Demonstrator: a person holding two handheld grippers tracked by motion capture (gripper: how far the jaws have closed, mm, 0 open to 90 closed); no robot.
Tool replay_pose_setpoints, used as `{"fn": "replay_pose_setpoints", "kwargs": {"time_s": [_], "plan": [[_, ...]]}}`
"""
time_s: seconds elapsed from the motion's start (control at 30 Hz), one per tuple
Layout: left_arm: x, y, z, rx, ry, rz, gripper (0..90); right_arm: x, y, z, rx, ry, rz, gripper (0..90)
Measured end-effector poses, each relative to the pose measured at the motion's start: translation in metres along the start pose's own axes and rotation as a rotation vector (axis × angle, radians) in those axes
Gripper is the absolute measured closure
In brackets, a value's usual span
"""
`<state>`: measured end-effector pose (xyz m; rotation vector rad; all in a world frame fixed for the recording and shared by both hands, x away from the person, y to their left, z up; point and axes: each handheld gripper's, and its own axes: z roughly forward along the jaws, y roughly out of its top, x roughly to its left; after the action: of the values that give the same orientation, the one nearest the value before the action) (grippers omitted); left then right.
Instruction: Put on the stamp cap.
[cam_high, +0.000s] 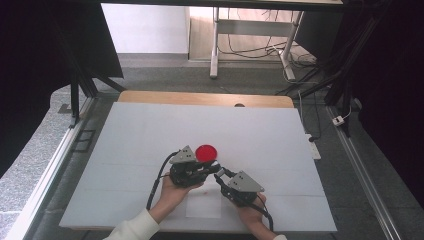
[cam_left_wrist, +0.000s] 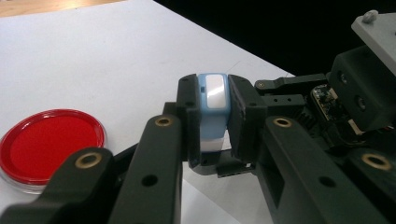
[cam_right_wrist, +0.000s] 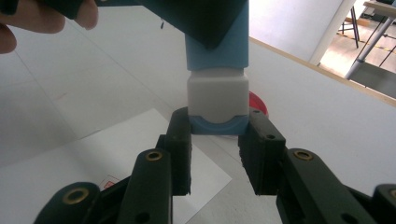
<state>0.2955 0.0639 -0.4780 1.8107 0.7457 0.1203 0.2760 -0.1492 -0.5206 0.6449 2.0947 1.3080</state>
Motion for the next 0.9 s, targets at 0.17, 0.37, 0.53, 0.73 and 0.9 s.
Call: {"fn": "replay_pose_setpoints", "kwargs": {"time_s": [0.17,0.37,0.53,0.73,0.9], "plan": [[0.0001,-0.0001,-0.0003,0.003,0.006,0.003,75.3,0.0,-0.0005,0.0014,0.02,0.003,-0.01,64.7],[0.0003,0.0001,-0.0008,0.008,0.005,0.004,75.3,-0.0009,-0.0003,0.0017,0.028,0.01,-0.022,64.1],[0.0005,0.0002,-0.0008,0.01,0.005,0.006,75.2,-0.0025,-0.0004,0.0022,0.032,0.023,-0.006,61.0],[0.001,0.0004,-0.0015,0.007,0.005,0.003,75.2,-0.0038,-0.0008,0.0032,0.04,0.031,0.004,56.1],[0.0018,0.0008,-0.0024,0.004,0.006,0.002,75.2,-0.0052,-0.001,0.0038,0.044,0.045,0.018,54.0]]}}
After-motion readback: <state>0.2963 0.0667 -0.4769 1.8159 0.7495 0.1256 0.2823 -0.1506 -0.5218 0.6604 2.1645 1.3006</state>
